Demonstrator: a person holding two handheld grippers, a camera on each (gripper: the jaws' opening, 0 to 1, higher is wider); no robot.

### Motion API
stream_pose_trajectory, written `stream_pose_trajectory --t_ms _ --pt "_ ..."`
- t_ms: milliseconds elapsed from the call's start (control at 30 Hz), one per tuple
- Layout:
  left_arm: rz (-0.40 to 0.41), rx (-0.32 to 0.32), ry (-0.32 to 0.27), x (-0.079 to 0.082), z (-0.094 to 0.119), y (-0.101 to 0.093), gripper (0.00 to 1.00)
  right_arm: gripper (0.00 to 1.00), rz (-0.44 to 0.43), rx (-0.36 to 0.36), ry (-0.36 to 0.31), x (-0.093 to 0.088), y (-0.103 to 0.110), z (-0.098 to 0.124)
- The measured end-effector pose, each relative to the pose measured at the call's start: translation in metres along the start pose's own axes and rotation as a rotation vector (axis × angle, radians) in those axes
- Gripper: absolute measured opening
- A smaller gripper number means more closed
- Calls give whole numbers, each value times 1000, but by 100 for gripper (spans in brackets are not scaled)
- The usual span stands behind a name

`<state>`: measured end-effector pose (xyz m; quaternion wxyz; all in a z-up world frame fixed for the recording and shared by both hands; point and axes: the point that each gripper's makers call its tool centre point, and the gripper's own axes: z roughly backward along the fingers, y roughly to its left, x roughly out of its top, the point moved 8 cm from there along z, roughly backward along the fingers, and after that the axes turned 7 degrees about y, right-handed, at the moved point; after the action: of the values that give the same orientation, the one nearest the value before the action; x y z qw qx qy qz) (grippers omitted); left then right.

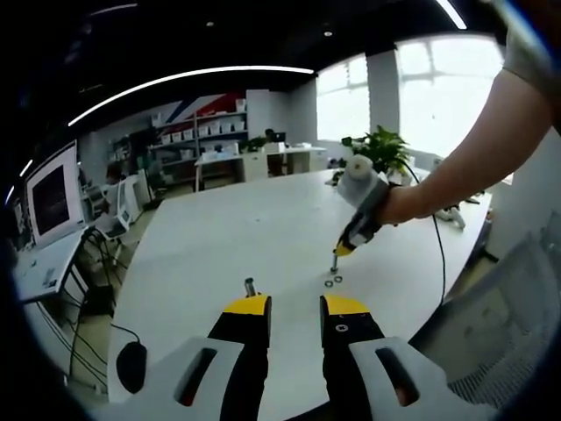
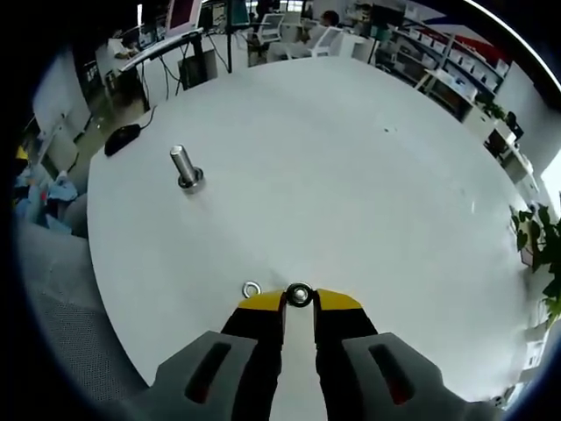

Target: Place the washer onto the threaded stud by aligning its center hole with the stud, sliding it down to the base, and recovering from edge contact or off-axis alignment until the washer reaches the visible bottom stop.

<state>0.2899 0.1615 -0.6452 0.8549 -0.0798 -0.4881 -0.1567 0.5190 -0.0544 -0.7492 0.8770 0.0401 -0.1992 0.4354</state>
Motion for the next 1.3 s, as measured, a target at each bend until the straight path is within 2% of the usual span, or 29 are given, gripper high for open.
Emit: stream_pose_trajectory --t_ms 467,1067,1267,1300 --pt "0 6 4 0 0 1 20 15 -2 10 5 -1 -2 -4" --pt "-5 9 3 0 0 0 20 16 -14 18 -13 -6 -2 2" --pt "-7 9 -1 0 1 0 20 17 -38 18 -40 -9 2 11" --pt "-8 8 -1 0 1 0 20 17 -35 12 -74 -7 2 15"
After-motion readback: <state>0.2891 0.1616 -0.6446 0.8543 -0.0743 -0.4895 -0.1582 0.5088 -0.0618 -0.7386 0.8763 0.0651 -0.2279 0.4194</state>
